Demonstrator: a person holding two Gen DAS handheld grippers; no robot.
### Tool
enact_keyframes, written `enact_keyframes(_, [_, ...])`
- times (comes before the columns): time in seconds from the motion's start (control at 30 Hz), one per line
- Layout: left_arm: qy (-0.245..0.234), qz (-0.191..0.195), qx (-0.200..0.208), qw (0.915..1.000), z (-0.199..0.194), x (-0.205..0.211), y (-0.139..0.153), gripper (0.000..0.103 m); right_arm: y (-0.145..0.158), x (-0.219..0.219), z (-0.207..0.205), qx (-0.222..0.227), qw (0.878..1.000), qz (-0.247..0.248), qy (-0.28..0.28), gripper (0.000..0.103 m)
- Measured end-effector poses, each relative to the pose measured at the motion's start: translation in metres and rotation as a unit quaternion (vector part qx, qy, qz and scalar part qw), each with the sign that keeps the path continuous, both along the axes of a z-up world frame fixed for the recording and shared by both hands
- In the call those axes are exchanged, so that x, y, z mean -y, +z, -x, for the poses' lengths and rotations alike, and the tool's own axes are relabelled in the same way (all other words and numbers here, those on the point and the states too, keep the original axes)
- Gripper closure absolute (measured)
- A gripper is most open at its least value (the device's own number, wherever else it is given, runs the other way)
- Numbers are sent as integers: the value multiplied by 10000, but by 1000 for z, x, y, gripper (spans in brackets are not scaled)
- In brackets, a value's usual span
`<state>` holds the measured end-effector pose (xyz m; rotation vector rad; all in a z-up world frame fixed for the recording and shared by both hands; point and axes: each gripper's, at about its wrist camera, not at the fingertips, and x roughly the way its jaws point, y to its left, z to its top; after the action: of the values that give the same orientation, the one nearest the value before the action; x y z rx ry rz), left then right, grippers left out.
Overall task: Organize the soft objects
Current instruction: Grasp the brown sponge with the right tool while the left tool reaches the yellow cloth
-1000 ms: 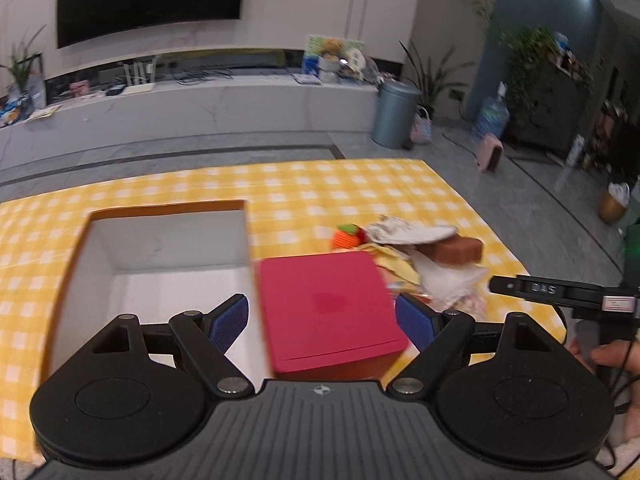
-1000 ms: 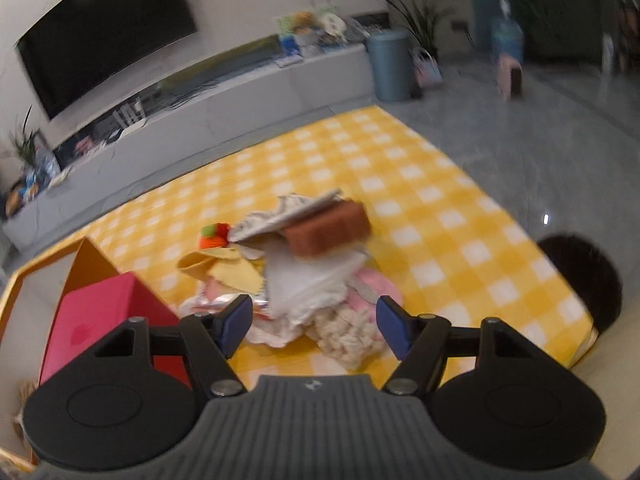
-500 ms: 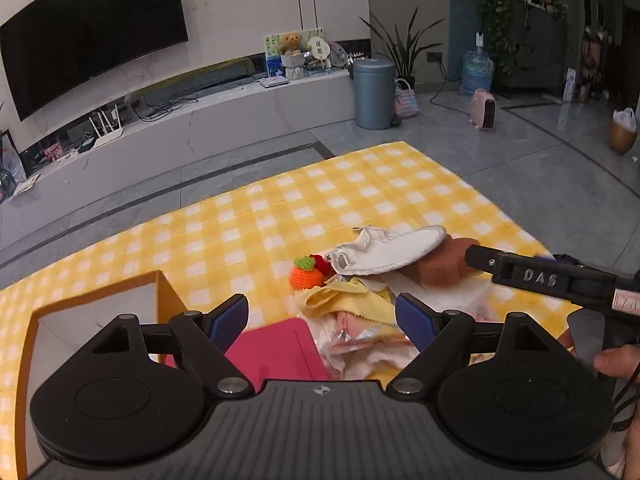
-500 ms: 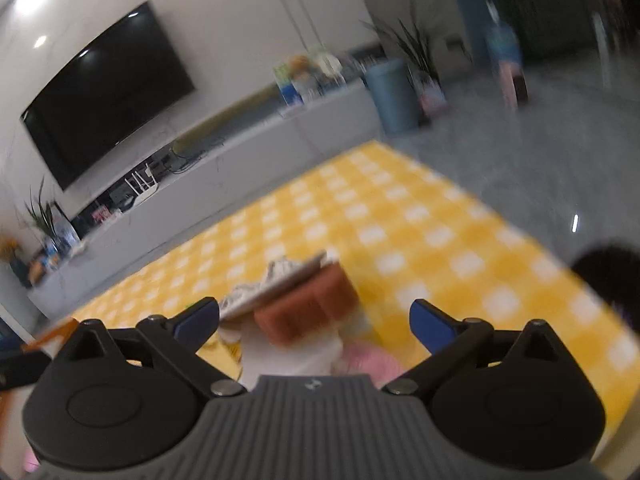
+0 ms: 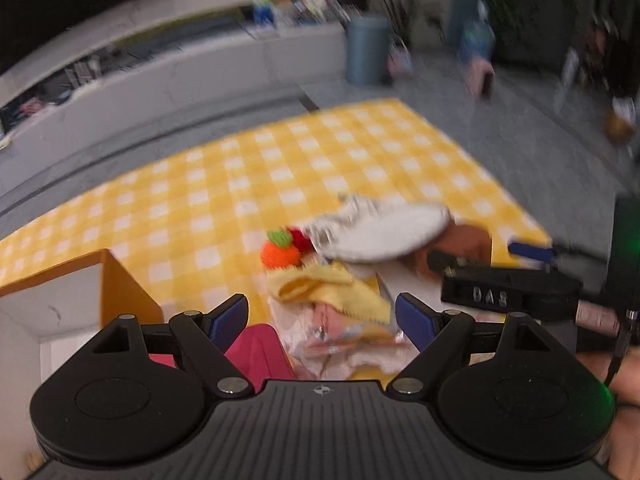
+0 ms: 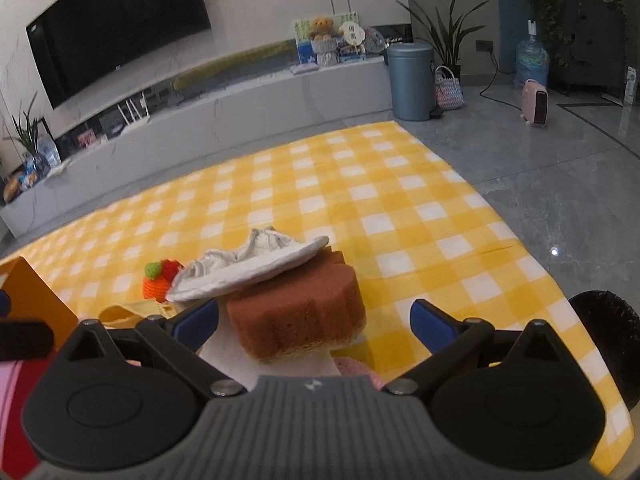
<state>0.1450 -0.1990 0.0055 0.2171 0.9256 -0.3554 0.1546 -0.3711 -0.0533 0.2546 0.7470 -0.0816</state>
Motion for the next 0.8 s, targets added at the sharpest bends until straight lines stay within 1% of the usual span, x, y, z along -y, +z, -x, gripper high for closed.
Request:
enact_keyframes(0.1, [3,-108,-83,9999,-10,5,-6,5,-3,-4,-5,-133,9998,104,53,3])
enact_keyframes(0.13, [-76,-182,-180,9996,-15,9,-9,5,-4,-5,-6,-154,9998,139,75,3])
enact_keyframes(0.2, [-177,-428,-358,9983,-24,17,-16,5,-6,-5,-9,-241,9994,196,119,5])
enact_keyframes(0.23, [-135,-515,-354,9980,-28,20,-18,5,-7,-5,-10,-267,9993,207,134,6])
enact_keyframes(0.27, [-98,-606,-336,9975,-32,24,-21,5,-8,-5,-11,-269,9993,205,156,10])
enact_keyframes(0.3, [-80,-724,-337,9968,-36,28,-24,5,-8,-6,-11,-257,9993,194,196,16])
enact_keyframes(0.33, [-64,-845,-350,9958,-41,31,-27,5,-8,-7,-11,-250,9992,184,238,19])
enact_keyframes(0.37, [-50,-969,-355,9946,-46,34,-30,5,-8,-7,-11,-256,9992,175,264,24])
enact_keyframes(0.4, [-60,-1097,-345,9933,-50,37,-33,5,-8,-8,-10,-251,9991,165,288,27])
enact_keyframes(0.47, [-132,-1307,-343,9907,-60,41,-39,5,-8,-10,-8,-224,9989,226,332,27])
enact_keyframes(0.57, [-146,-1643,-505,9850,-74,44,-49,5,-6,-13,-4,-205,9984,328,405,28])
enact_keyframes(0.63, [-182,-1794,-575,9819,-81,46,-55,5,-5,-13,-3,-201,9986,314,388,28])
enact_keyframes(0.73, [-256,-1887,-668,9794,-89,48,-62,5,-2,-10,-1,-157,9989,267,355,28])
enact_keyframes(0.8, [-377,-1823,-725,9799,-92,50,-66,5,-2,-8,0,-129,9991,212,340,28])
